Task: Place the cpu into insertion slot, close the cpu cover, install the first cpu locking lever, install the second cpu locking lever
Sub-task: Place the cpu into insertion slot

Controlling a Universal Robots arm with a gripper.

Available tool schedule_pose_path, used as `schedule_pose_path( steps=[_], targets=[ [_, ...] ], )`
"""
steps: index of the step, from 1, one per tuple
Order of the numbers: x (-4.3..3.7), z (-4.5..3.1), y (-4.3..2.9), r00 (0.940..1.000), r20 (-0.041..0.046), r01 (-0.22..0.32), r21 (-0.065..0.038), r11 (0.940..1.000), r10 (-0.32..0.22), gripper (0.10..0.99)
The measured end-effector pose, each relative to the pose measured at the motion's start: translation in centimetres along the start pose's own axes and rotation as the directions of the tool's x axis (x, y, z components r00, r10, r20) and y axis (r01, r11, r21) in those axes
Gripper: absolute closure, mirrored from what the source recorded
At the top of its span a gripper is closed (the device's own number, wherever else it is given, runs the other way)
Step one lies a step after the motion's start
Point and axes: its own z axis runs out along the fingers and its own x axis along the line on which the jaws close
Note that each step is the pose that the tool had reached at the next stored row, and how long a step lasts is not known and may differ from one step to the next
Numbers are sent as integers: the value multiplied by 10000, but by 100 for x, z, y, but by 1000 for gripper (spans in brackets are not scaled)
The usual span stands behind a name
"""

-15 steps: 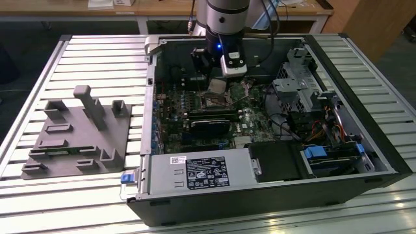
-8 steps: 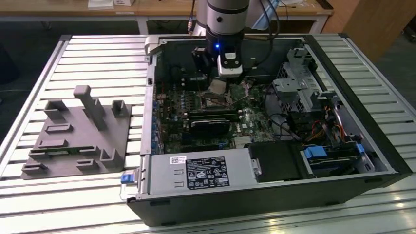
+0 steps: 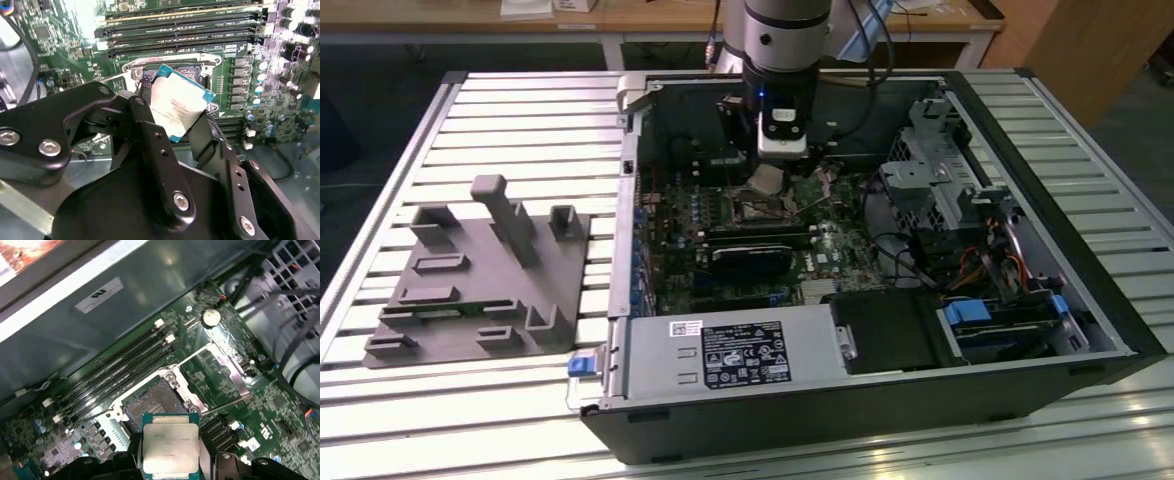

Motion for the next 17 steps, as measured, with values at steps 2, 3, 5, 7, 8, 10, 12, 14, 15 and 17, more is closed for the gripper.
schedule_pose_path(
  steps=[2,3,5,7,8,10,12,14,15,17],
  targets=[
    [0,2,0,9996,27,-297,12,9996,297,549],
    [0,3,0,9990,40,-444,18,9990,444,549],
    [0,5,0,9971,67,-752,28,9972,752,549],
    [0,7,-1,9945,91,-1043,35,9945,1043,549],
    [0,8,-1,9929,102,-1183,36,9930,1182,549],
    [0,10,-1,9890,124,-1474,39,9891,1473,549],
    [0,11,-1,9841,145,-1773,41,9841,1772,549],
    [0,14,-1,9783,166,-2067,41,9784,2066,549],
    [0,15,-1,9750,177,-2217,41,9751,2216,549],
    [0,17,-1,9671,200,-2536,39,9673,2535,549]
  ],
)
